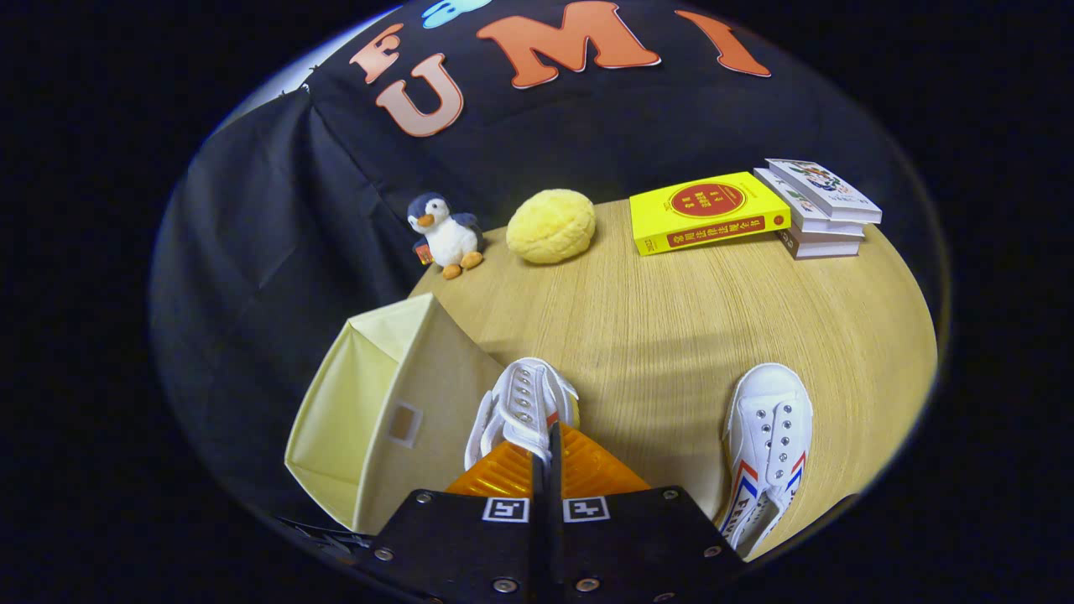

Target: Open the storage box then place both shoes into the box .Put the left shoe in first, then the right shoe, with the right side of both shoes facing outward in a uniform manner.

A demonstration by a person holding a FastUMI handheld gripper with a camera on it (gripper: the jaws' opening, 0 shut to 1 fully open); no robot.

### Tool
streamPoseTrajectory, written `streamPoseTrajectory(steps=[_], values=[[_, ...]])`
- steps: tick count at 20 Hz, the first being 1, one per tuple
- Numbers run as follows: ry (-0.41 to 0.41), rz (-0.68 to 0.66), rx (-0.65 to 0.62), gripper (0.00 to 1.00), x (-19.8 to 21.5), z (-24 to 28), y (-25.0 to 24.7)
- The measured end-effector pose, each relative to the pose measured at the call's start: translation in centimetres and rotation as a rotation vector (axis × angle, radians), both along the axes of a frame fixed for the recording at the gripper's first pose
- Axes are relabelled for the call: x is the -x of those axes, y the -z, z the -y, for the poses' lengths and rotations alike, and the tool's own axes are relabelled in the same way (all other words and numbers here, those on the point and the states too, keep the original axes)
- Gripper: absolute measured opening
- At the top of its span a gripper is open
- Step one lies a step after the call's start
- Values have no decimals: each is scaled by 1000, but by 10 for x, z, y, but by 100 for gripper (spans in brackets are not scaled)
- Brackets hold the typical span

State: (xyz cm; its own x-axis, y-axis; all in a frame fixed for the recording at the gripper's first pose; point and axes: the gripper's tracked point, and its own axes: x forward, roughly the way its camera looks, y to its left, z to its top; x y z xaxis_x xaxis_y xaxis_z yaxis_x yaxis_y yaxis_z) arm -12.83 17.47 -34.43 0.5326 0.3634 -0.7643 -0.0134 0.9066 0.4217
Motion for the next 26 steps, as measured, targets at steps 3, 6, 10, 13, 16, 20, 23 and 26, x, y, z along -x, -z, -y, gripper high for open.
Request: streamPoseTrajectory(steps=[3,6,10,13,16,20,23,26], values=[[24,70,-48,0,-22,-4,-43],[33,113,-97,0,-37,-17,-77],[3,122,-149,0,-43,-52,-100],[-22,99,-179,0,-41,-85,-102],[-42,72,-196,0,-38,-116,-99],[-87,37,-193,0,-29,-156,-88],[-102,-11,-193,1,-20,-177,-76],[-98,-50,-171,0,-16,-188,-61]])
